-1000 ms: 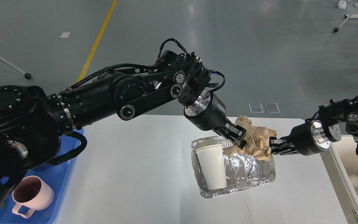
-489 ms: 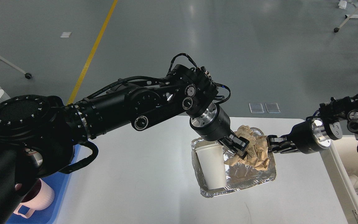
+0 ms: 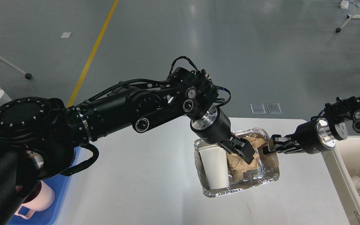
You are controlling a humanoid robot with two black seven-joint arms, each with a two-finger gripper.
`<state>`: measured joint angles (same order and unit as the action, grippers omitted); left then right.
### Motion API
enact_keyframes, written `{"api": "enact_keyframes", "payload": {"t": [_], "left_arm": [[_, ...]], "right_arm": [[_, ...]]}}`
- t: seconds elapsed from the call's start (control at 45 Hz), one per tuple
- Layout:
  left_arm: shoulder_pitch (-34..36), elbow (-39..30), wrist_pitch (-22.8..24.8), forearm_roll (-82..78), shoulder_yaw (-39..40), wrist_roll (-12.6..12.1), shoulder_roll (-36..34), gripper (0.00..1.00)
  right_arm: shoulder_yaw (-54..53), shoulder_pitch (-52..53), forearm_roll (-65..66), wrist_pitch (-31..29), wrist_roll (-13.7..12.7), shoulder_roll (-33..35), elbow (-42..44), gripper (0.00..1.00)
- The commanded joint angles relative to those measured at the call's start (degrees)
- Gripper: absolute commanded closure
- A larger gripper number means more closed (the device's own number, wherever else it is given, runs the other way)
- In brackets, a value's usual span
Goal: Tidy desktop
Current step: 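Lower the crumpled paper into the foil tray and open the left gripper, then carry the foil tray with the right gripper into the white bin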
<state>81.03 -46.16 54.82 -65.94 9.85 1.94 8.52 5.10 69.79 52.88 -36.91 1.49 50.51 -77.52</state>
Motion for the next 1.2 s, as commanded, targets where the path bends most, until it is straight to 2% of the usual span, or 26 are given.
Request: {"api": "enact_keyframes", "payload": {"t": [0.0, 0.178, 0.4, 0.6, 0.756, 0.778, 0.8, 1.0, 1.178], "left_arm": [[0.10, 0.28, -1.91, 0.81, 0.87, 0.09, -0.16, 0.31], [0.62, 5.54, -7.79, 6.87, 2.71, 0.00, -0.95, 0.28], [0.62, 10.91, -18.25, 12.32, 7.64, -0.09, -3.06, 0.22], [-0.43, 11.35, -32.04, 16.98, 8.96, 0.00, -6.67, 0.18], [-4.38, 11.35, -41.45, 21.55, 9.13, 0.00, -9.92, 0.11], [-4.39, 11.35, -41.46, 21.55, 9.13, 0.00, -9.92, 0.11], [-5.78, 11.35, -44.51, 23.38, 9.22, 0.00, -10.70, 0.11], [-11.06, 11.35, -56.57, 28.93, 11.15, 0.09, -13.43, 0.10], [-15.46, 11.35, -62.29, 30.34, 16.51, 0.17, -13.96, 0.10]], "right_arm": [[0.00, -0.09, -0.15, 0.08, 0.00, 0.90, 0.09, 1.00], [0.00, -0.97, -1.29, 0.26, -0.09, 3.54, 2.20, 1.00], [-0.17, -2.81, -6.38, 0.43, 0.00, 5.21, 11.86, 1.00], [-0.35, -5.01, -11.83, 0.96, 0.09, 8.11, 19.86, 1.00], [-0.26, -7.12, -18.16, 1.48, 0.18, 9.60, 25.57, 1.00], [-0.26, -7.12, -18.17, 1.49, 0.18, 9.61, 25.58, 1.00], [-0.26, -8.17, -20.25, 1.66, 0.18, 11.09, 26.80, 1.00], [-0.26, -15.64, -26.86, 2.10, 0.26, 13.39, 32.69, 1.00], [-0.26, -22.49, -33.45, 3.86, 0.26, 14.27, 36.21, 1.00]]}}
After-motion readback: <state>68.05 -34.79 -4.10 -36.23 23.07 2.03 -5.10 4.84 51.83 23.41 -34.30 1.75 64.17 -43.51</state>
